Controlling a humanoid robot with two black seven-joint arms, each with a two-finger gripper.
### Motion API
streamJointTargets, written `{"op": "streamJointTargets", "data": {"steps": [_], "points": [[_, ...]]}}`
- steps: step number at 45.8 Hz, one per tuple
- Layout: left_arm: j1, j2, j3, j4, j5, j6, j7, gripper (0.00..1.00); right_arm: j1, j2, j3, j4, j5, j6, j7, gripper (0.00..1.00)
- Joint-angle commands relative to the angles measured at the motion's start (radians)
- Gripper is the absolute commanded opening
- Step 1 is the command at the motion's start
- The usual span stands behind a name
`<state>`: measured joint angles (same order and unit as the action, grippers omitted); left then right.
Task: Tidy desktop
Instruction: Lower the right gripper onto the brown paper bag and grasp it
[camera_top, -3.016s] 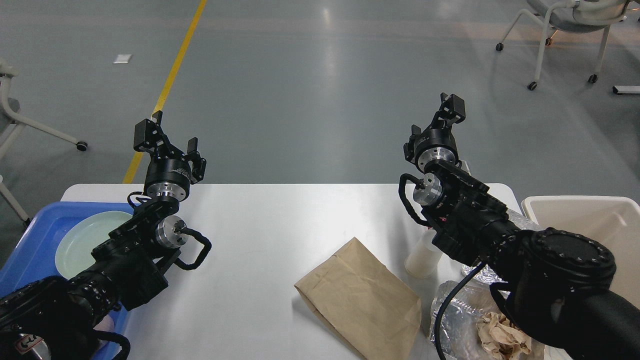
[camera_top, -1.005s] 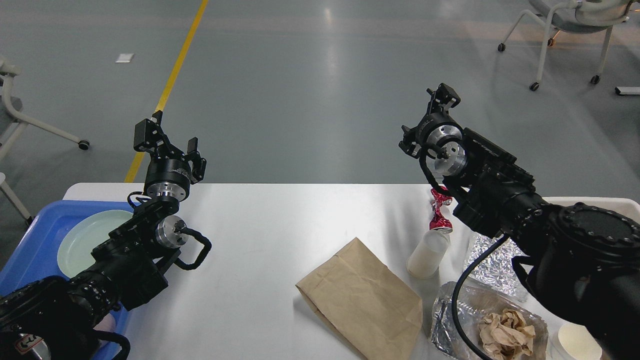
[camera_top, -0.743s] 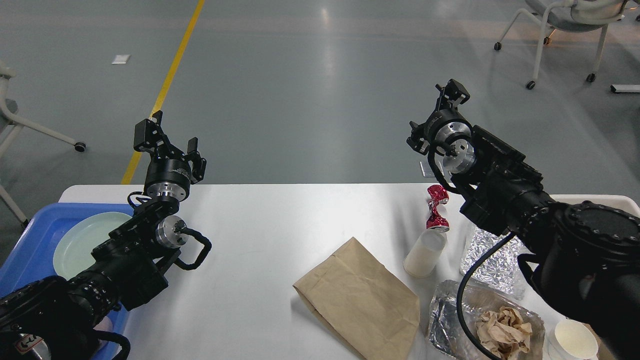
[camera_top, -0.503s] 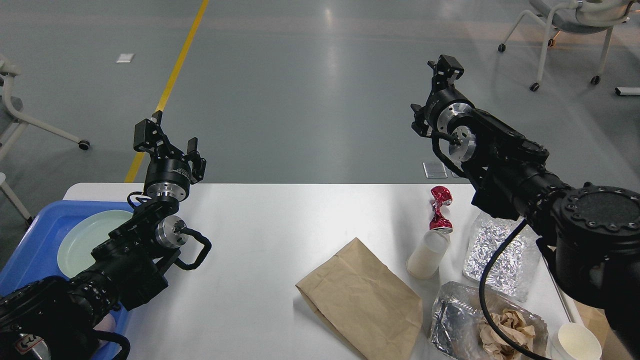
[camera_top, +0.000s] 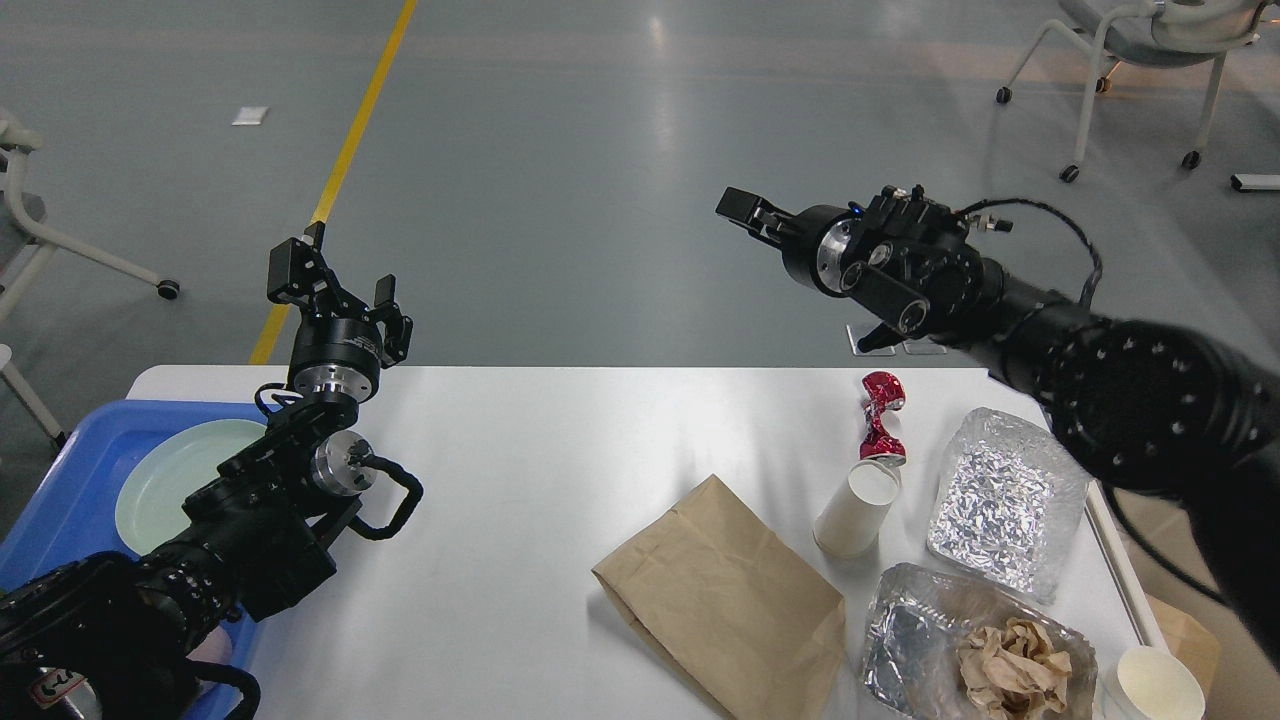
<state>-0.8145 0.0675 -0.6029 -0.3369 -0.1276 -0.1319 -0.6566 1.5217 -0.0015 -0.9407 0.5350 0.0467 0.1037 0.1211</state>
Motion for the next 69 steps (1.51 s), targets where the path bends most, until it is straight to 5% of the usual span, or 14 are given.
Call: {"op": "streamJointTargets", "data": {"steps": [1, 25, 33, 42, 53, 69], "points": [[0.0, 0.0, 0.0, -0.001, 0.0, 0.0, 0.0, 1.0, 0.239, -0.074, -0.102, 0.314, -0.036, 0.028, 0.06, 1.0], [0.0, 0.0, 0.0, -0.001, 0.0, 0.0, 0.0, 1.0, 0.81, -0.207, -0.038, 0.922, -0.218, 0.438, 0.095, 1.0], [0.0, 0.0, 0.0, -0.001, 0.0, 0.0, 0.0, 1.0, 0.939, -0.311, 0.134, 1.027, -0.215, 0.708, 0.095, 1.0], [0.0, 0.0, 0.0, 0.001, 0.0, 0.0, 0.0, 1.0, 1.045, -0.368, 0.174, 1.094, -0.203, 0.783, 0.095, 1.0], [0.0, 0.0, 0.0, -0.001, 0.0, 0.0, 0.0, 1.0, 0.893, -0.362, 0.12, 1.053, -0.234, 0.686, 0.081, 1.0], [0.0, 0.0, 0.0, 0.001, 0.0, 0.0, 0.0, 1.0, 0.487, -0.322, -0.102, 0.883, -0.436, 0.258, 0.08, 1.0]]}}
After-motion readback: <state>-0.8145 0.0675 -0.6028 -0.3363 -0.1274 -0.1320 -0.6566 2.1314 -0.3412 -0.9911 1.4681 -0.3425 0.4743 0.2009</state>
